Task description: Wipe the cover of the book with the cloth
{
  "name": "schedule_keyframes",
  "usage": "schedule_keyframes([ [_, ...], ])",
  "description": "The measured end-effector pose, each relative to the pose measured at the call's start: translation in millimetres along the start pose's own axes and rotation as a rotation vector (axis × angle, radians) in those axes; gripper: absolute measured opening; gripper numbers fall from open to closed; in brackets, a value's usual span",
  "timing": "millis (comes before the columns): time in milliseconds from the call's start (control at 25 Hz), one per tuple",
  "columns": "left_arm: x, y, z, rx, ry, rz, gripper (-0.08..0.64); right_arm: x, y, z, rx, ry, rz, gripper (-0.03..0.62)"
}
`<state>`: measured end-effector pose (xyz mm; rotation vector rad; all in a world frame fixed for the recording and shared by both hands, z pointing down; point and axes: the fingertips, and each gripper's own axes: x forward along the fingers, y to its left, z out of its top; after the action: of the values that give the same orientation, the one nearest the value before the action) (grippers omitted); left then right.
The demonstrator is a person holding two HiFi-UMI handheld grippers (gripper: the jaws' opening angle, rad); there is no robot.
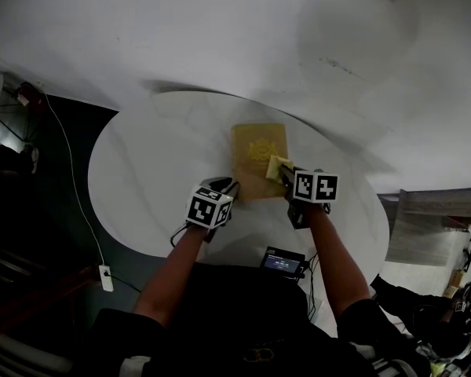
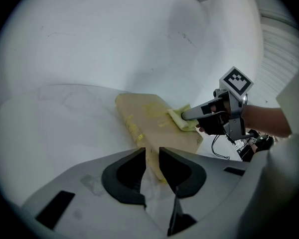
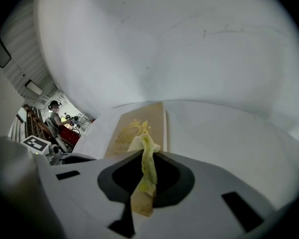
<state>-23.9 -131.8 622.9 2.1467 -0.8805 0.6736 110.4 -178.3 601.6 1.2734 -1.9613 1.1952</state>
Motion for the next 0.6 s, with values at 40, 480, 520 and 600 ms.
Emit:
schedule_keyframes([
  [40, 0, 0, 0, 0.000, 0.000, 0.000, 0.086, -3, -4, 0, 0.005, -0.003, -0.006, 0.087],
  [480, 0, 0, 0, 0.006, -0.004, 0.000, 0.086, -16, -26, -4, 0.032, -0.019, -0.041, 0.087],
  [520, 0, 0, 0, 0.004, -0.004, -0.001, 0.086, -16, -26, -5, 0.034, -0.020, -0.043, 0.087],
  [600, 0, 0, 0, 0.002, -0.004, -0.001, 0.085, -16, -26, -5, 0.037, -0.020, -0.045, 0.087],
])
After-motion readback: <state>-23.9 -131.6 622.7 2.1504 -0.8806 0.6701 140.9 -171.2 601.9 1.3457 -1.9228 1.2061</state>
